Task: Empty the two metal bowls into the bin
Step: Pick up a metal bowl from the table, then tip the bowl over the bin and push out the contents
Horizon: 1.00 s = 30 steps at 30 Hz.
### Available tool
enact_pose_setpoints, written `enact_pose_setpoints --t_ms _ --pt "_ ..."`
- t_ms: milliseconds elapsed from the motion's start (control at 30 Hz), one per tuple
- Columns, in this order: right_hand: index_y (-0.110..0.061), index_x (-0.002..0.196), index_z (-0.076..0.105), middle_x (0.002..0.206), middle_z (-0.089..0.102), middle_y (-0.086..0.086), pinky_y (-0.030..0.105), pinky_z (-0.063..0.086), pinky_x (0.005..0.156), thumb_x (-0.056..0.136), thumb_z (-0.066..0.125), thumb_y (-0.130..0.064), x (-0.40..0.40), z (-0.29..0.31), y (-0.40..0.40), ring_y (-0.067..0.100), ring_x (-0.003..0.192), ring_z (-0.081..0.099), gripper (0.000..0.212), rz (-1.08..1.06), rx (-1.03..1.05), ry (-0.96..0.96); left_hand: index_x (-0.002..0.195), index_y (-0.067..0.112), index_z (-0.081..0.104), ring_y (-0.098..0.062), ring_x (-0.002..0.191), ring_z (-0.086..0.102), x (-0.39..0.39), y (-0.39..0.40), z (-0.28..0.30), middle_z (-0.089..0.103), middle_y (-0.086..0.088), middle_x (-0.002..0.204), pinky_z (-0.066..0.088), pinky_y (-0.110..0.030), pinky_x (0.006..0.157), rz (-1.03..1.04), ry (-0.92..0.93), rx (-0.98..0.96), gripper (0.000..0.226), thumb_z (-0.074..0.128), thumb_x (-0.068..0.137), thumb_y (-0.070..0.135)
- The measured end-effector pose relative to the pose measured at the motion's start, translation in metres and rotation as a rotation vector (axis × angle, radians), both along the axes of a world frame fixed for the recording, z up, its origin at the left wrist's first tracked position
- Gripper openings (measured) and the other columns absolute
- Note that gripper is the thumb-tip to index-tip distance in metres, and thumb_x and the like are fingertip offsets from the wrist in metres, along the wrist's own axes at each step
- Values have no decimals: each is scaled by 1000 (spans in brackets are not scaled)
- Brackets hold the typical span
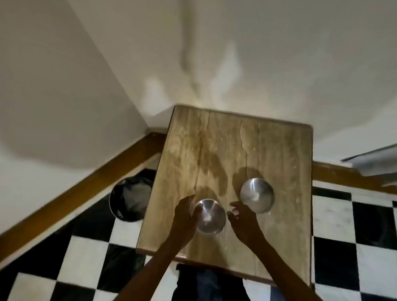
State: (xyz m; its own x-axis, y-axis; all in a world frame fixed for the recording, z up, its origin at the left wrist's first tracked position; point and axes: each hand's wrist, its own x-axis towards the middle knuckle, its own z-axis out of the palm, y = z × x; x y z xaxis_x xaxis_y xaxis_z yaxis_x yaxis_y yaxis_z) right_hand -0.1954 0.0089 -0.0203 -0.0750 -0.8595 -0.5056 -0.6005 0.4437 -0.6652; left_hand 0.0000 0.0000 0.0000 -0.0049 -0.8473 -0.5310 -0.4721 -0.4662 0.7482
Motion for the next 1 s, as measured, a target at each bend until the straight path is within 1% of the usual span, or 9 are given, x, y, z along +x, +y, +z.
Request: enact_pose_setpoints --t_ms 100,200,367,500,667,767,867,933,1000 --pt "-8 128 55 108 68 9 38 54 88 95 61 -19 15 -34 14 24 99 65 36 34 35 -6 130 13 59 -21 114 65 -3 21 -38 64 -2 126 51 -24 90 201 83 61 46 56 96 43" --pt "-6 124 59 105 70 14 47 57 83 94 58 -17 30 -45 20 29 95 67 31 -19 23 55 129 17 63 -21 111 67 -7 36 -65 69 -5 122 55 -37 94 368 151 102 56 56 89 56" --pt "-7 102 72 84 72 13 36 57 65 91 58 -4 36 -56 19 24 74 67 19 -154 -34 118 94 4 72 -27 82 66 -6 29 -86 70 -22 90 50 -42 73 480 173 63 37 58 93 38" --pt "-9 112 72 93 71 13 37 60 73 90 59 -9 41 -46 17 22 82 68 25 -121 -43 128 101 7 73 -21 86 66 10 22 -71 72 -7 92 51 -35 69 735 392 238 17 59 99 16" --pt "-12 117 70 93 68 11 31 58 71 93 61 -12 72 -19 -2 18 80 67 26 -9 -76 68 117 14 66 -23 95 66 56 23 -58 71 -6 105 52 -38 74 855 764 522 41 46 103 46" --pt "-10 114 71 91 71 11 11 51 63 91 64 -12 109 -8 -20 12 74 66 24 89 -79 17 122 12 68 -35 108 64 90 24 -53 73 -16 116 50 -51 93 928 1085 621 53 47 98 55" --pt "-10 104 75 81 70 8 6 48 56 89 64 -10 154 3 -36 3 69 64 18 182 -86 -21 144 11 54 -46 140 44 130 29 -60 51 -23 150 27 -68 116 858 1454 654 78 48 93 70" --pt "-8 103 74 84 69 10 4 46 49 90 62 -10 189 1 -48 0 65 63 18 237 -80 -49 150 10 47 -49 144 37 160 26 -66 39 -25 158 14 -68 121 799 1600 620 95 47 86 80" --pt "-7 108 71 93 66 11 6 47 45 91 61 -14 219 -8 -60 -1 69 62 21 272 -79 -60 148 9 50 -50 140 42 184 20 -75 43 -26 156 14 -67 122 789 1660 574 100 47 82 84"
